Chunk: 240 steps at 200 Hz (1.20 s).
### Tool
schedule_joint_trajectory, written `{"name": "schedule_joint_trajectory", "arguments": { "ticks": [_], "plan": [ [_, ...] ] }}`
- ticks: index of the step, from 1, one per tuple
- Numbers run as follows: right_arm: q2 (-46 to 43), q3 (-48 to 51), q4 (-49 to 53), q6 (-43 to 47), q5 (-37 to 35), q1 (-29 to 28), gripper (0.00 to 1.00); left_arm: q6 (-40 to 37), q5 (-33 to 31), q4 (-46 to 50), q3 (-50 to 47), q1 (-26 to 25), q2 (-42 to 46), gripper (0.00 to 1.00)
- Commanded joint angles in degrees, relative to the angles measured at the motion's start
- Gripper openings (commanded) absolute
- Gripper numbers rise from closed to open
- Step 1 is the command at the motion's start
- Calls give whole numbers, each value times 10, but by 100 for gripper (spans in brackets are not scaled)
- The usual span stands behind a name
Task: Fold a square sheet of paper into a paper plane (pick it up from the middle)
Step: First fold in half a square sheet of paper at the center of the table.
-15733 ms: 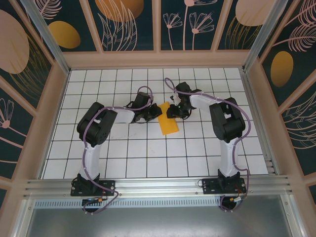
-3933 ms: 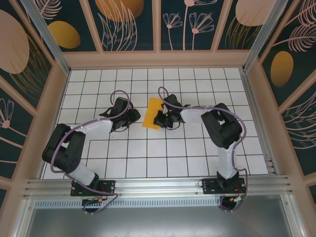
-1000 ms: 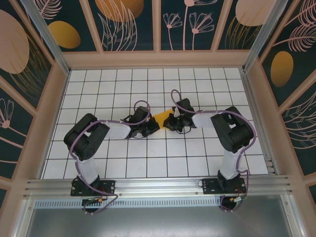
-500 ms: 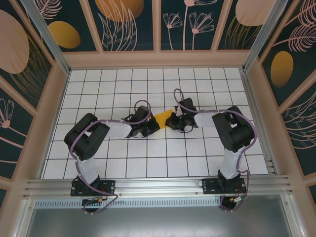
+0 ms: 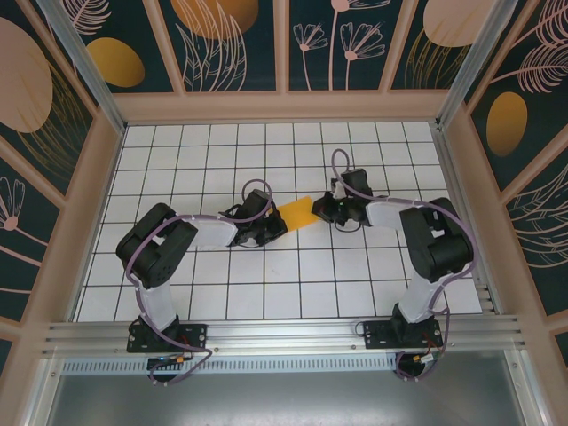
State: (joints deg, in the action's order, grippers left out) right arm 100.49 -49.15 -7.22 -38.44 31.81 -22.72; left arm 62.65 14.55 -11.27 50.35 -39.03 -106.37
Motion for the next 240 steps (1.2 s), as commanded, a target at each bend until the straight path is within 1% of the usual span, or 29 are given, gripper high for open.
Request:
{"name": "schedule_joint_trajectory", "arguments": {
  "ticks": [1, 24, 40, 67, 95, 126, 159, 175, 198, 206, 226, 240],
  "plan": [
    [3, -10, -11, 0, 9, -37, 0, -10, -21, 56, 3, 0, -21, 0],
    [31, -12, -23, -19, 5, -57, 0, -10, -22, 58, 3, 0, -20, 0],
    [48, -13, -42, -21, 22, -62, 0, -12, -22, 59, 4, 0, -18, 0],
    [80, -17, -39, -13, 26, -51, 0, -13, -24, 65, 9, 0, -16, 0],
    [77, -5, -16, 5, 1, -21, 0, -14, -28, 73, 9, 0, -14, 0],
    [58, 25, -12, 29, -24, 42, 0, -18, -30, 72, 6, 0, -13, 0],
    [42, 18, 1, 43, -38, 83, 0, -26, -33, 77, 9, 0, -8, 0],
    [12, 14, 2, 44, -39, 82, 0, -28, -34, 77, 10, 0, -7, 0],
    [-26, 29, -41, 27, 12, 68, 0, -29, -31, 62, 9, 0, 0, 0],
    [-34, 32, -49, 20, 19, 59, 0, -32, -31, 60, 11, 0, 3, 0],
    [-36, 42, -72, 2, 32, 30, 0, -36, -27, 55, 16, 0, 6, 0],
    [-15, 35, -70, -8, 37, 9, 0, -35, -20, 45, 18, 0, 3, 0]
  ]
}}
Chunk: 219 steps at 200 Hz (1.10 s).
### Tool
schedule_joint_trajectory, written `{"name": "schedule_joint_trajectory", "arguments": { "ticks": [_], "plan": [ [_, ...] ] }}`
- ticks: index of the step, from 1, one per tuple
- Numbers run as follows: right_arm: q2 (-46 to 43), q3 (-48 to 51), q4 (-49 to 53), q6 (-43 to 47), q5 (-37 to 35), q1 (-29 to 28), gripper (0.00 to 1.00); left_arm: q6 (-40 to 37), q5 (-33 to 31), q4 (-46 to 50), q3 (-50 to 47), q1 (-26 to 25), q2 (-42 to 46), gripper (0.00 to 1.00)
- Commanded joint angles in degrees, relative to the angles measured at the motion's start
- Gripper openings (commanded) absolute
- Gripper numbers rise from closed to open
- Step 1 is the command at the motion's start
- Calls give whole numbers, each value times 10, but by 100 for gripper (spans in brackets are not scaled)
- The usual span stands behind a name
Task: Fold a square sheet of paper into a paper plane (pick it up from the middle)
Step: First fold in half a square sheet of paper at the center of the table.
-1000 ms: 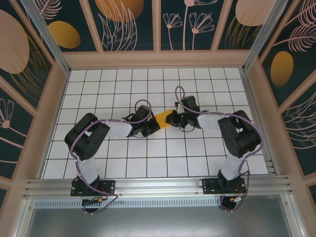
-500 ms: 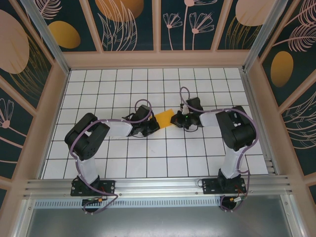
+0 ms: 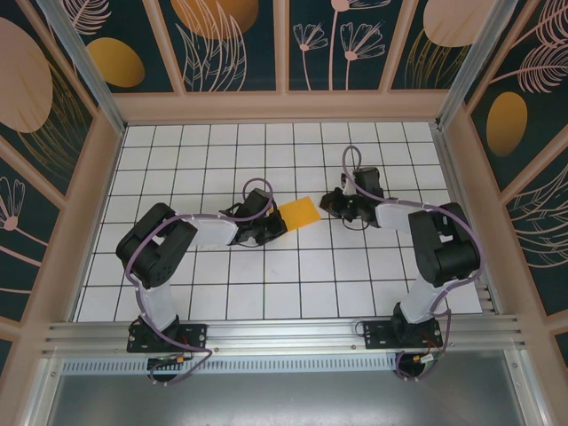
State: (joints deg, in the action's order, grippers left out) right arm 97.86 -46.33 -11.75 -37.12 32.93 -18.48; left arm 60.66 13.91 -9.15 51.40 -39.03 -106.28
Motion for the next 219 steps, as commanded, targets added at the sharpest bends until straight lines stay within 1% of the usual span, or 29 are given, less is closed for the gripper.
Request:
{"name": "schedule_joint_trajectory", "arguments": {
  "ticks": [1, 39, 73, 91, 103, 135, 163, 189, 219],
  "plan": [
    [14, 6, -24, -21, 27, -34, 0, -15, -14, 24, 7, 0, 2, 0],
    [70, -14, -10, -34, 19, -70, 0, -14, 0, 3, 10, 0, -1, 0],
    [89, -17, 16, -30, -1, -68, 0, -14, 23, -46, 11, 0, 7, 0],
    [96, -17, 24, -32, -5, -64, 0, 9, 45, -100, 3, 0, 16, 0],
    [99, -17, 28, -33, -9, -64, 0, 25, 46, -118, 4, 0, 16, 0],
    [103, -17, 34, -38, -15, -63, 0, 50, 31, -118, 12, 0, -1, 0],
    [108, -17, 35, -43, -16, -64, 0, 66, 39, -116, 22, -2, -27, 0],
    [111, -18, 39, -45, -19, -63, 0, 68, 44, -110, 25, -5, -41, 0],
    [105, -19, 33, -46, -11, -62, 0, 65, 33, -93, 20, -6, -43, 0]
  ]
}}
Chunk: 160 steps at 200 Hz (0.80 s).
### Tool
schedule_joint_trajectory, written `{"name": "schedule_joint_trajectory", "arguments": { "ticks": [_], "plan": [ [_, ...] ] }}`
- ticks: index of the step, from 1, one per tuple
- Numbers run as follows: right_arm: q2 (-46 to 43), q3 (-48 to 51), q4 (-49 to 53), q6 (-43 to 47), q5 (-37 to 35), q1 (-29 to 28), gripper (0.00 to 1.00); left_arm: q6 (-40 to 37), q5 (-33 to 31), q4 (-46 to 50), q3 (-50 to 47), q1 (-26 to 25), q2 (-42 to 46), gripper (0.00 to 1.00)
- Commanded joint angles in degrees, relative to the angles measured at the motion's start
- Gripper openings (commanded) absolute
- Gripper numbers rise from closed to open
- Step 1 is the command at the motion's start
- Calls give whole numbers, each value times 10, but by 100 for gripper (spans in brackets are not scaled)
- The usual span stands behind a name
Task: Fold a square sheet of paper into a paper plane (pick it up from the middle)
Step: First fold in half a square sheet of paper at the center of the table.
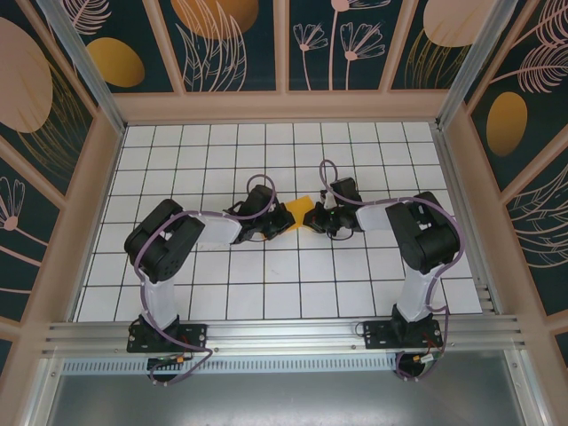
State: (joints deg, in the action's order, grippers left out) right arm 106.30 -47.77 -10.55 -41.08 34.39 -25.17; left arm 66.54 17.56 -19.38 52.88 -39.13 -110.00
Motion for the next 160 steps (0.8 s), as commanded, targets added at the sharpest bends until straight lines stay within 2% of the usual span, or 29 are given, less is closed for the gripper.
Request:
{"name": "schedule_joint_trajectory", "arguments": {
  "ticks": [1, 46, 80, 160],
  "plan": [
    [20, -5, 21, -7, -25, 5, 0, 6, -4, 11, 5, -5, -6, 0],
    [-19, -14, -21, -15, 14, 3, 0, 1, -10, 25, 0, -5, -14, 0],
    [-7, -30, -19, -12, 16, 3, 0, -5, -16, 38, 2, -5, -14, 0],
    [37, -37, 29, -6, -48, 4, 0, -13, -20, 51, 2, -5, -15, 0]
  ]
}}
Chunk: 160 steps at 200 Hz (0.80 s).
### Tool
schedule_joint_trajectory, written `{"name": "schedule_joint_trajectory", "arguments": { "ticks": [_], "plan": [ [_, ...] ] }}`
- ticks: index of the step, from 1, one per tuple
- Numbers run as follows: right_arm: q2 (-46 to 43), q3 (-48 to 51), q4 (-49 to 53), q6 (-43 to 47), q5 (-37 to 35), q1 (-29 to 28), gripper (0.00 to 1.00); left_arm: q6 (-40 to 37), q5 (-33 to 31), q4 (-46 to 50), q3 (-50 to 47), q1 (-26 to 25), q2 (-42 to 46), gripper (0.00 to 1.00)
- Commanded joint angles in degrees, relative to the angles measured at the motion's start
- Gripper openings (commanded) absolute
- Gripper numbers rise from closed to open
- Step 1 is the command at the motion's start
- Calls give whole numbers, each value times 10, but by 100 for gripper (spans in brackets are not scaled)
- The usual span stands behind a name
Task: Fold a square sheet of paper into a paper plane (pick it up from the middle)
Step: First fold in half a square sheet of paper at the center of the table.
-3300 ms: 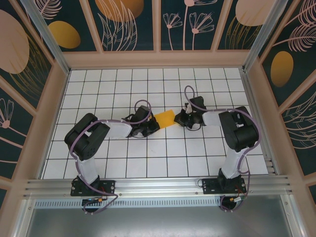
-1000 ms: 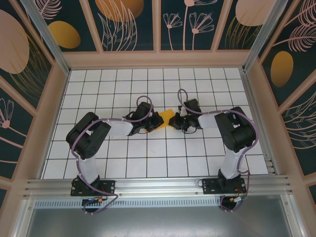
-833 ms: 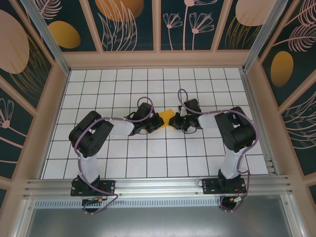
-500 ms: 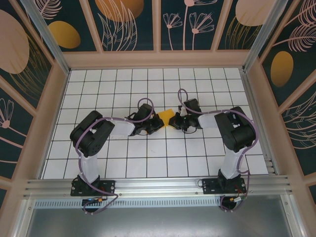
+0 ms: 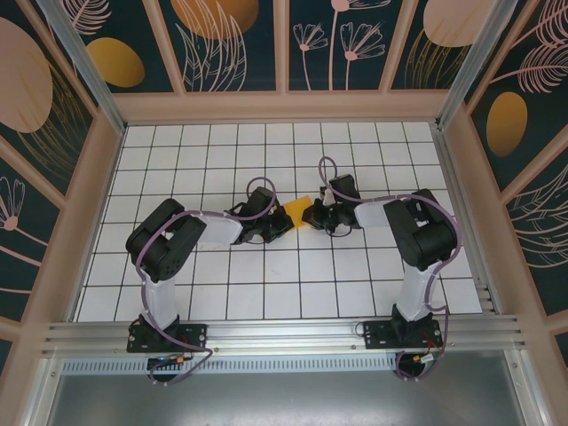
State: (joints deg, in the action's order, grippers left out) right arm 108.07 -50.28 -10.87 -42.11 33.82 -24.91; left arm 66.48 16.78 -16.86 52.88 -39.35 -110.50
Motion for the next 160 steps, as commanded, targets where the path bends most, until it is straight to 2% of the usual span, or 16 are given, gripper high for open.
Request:
{"name": "schedule_joint_trajectory", "arguments": {
  "ticks": [1, 86, 117, 160],
  "plan": [
    [20, -12, 33, 5, -43, 1, 0, -12, -13, 27, 2, -3, -9, 0],
    [30, 15, 54, -9, -76, 26, 0, -20, -72, 81, -70, -1, 68, 0],
    [32, 22, 52, -11, -78, 30, 0, -3, -83, 73, -104, -1, 85, 0],
    [32, 29, 50, -11, -78, 32, 0, 29, -133, 65, -153, 1, 119, 0]
  ]
}}
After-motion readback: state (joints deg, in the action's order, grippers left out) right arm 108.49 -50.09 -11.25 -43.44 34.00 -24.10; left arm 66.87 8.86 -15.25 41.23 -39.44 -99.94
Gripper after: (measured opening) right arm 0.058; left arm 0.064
